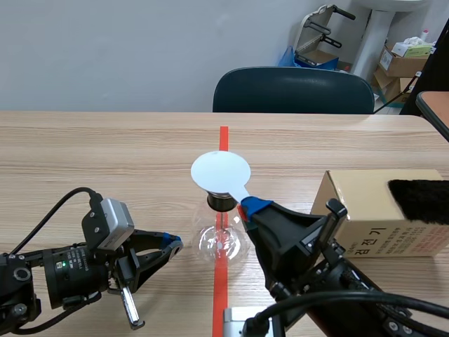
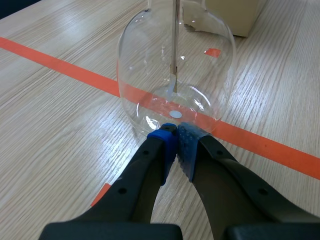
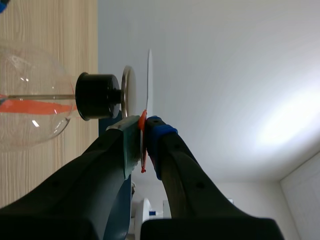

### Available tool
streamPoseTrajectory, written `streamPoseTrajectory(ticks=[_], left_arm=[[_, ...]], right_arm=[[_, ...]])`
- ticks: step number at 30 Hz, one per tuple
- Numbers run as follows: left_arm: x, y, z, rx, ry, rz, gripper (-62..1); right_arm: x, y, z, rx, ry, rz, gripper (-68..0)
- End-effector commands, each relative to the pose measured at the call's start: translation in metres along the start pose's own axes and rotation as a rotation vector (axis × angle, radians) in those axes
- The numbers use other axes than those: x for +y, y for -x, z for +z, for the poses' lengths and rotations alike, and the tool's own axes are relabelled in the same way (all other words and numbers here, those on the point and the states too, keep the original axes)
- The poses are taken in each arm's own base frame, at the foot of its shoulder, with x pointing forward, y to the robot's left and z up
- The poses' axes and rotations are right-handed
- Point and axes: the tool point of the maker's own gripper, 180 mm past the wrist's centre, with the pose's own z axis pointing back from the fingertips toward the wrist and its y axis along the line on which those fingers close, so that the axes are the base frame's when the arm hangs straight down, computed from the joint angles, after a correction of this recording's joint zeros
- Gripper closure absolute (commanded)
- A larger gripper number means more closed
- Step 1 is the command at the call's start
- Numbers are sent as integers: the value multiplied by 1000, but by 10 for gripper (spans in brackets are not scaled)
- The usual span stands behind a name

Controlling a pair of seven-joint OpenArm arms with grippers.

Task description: Do the electroscope experiment

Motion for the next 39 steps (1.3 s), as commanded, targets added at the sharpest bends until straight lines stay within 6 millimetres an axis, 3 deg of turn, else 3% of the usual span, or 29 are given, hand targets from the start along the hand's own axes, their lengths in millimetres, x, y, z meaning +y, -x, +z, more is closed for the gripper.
streamPoseTrajectory(ticks=[1,23,30,39], left_arm=[[0,-10,-3,-36,-3,1,-27],[1,-18,-1,-84,-1,1,-27],[1,-18,-1,-84,-1,1,-27],[1,-18,-1,-84,-1,1,-27]], right_arm=[[-11,5,-2,9,36,10,-11],[-9,7,-1,23,23,33,-10],[-9,30,1,151,20,45,-10],[-10,79,18,429,16,63,-10]])
